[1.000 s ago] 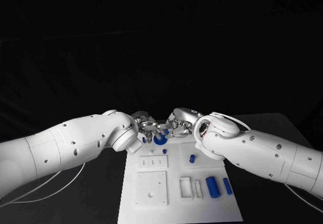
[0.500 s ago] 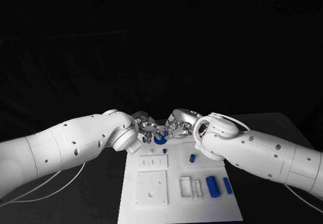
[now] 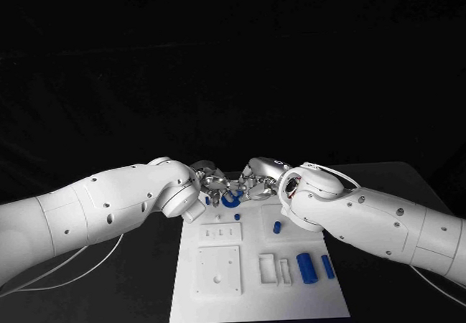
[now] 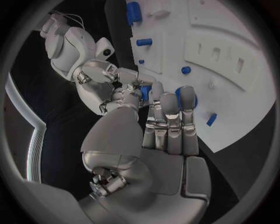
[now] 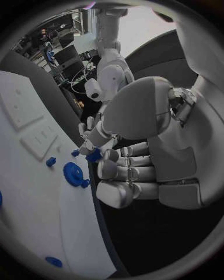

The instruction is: Assemble the parts on the task board

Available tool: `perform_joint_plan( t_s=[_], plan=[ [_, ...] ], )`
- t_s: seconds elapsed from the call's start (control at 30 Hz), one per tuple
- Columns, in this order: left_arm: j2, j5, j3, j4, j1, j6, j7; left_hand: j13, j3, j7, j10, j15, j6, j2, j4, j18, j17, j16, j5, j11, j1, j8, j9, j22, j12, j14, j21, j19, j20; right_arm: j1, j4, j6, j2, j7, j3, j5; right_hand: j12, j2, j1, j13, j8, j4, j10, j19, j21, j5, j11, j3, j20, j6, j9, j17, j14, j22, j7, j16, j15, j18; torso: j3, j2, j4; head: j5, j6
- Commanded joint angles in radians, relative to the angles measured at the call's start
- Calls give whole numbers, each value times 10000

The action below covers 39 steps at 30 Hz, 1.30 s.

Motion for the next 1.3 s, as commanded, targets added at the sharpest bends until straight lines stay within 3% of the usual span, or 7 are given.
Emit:
perform_joint_plan(
  t_s=[0.03,0.27,0.3,0.57,0.9,1.1,1.3],
  plan=[
    [45,-31,0,49,-13,283,13,-60,18,23,258,-23,-49,-52,-90,-107,-8,42,84,-25,2,-63,-151,27,-77,-58,-42,-31,-7,3,37,101,48,74,11,-120,-40,72,3,14,30,59,-7,545,24,49,-38,7,-77,113,155,-4,-1,1194,-43,-62,-47,-66,-2,-3,-6,8,-12],
    [40,-21,0,61,-20,356,24,-146,274,39,251,-12,-131,-14,-182,-106,-7,39,798,-5,29,-67,-268,52,-186,-75,-50,-42,1,-1,33,85,48,61,11,-124,-40,72,3,14,30,59,-7,545,24,49,-38,7,-77,113,155,-4,-1,1194,-43,-62,-47,-66,4,-1,-2,5,-19],
    [41,-16,0,61,-21,364,31,-171,375,46,249,-7,-164,-2,-224,-104,-7,37,1016,1,47,-66,-282,58,-218,-83,-52,-49,3,-3,35,73,47,62,11,-124,-44,72,1,12,30,62,-9,546,20,50,-37,6,-77,113,155,-6,-1,1194,-43,-66,-47,-64,5,-2,1,4,-21],
    [82,19,0,42,-39,390,85,-302,1147,174,276,26,-384,227,-524,-72,-36,-26,1922,48,-6,-56,-172,93,-377,-118,-57,-91,33,-25,117,-15,35,74,11,-100,-40,58,-23,19,31,93,-3,552,-1,188,-41,-4,-78,116,159,-11,-1,1190,-47,-85,-51,-53,9,4,-7,15,-27],
    [118,159,0,16,-80,313,260,-338,1967,250,289,50,-438,505,-1053,-26,-56,-75,2294,76,-619,-61,92,190,-404,-117,-53,-125,61,-37,135,62,39,70,11,-77,-30,54,-26,28,30,99,4,558,23,203,-41,-5,-78,120,162,-10,1,1198,-48,-88,-52,-56,7,-3,-5,-16,-45],
    [142,357,0,24,-86,175,449,-326,2049,236,316,36,-383,508,-1174,-29,-40,-44,2439,60,-672,-46,181,216,-378,-90,-43,-122,48,-63,90,22,68,70,11,-70,-30,54,-26,28,30,99,4,558,23,203,-41,-5,-78,120,162,-10,1,1198,-48,-88,-52,-56,12,-1,6,-28,-57],
    [158,599,0,33,-89,7,589,-272,2179,191,394,-20,-235,455,-1457,-43,41,90,2793,6,-763,-33,458,260,-220,1,-40,-136,-1,-76,42,-43,83,80,11,-53,-189,15,-56,-82,27,132,-100,552,-33,257,-29,-25,-72,26,141,-56,-10,1185,-32,-147,-44,-51,-3,-10,1,-12,-93]
  ],
)
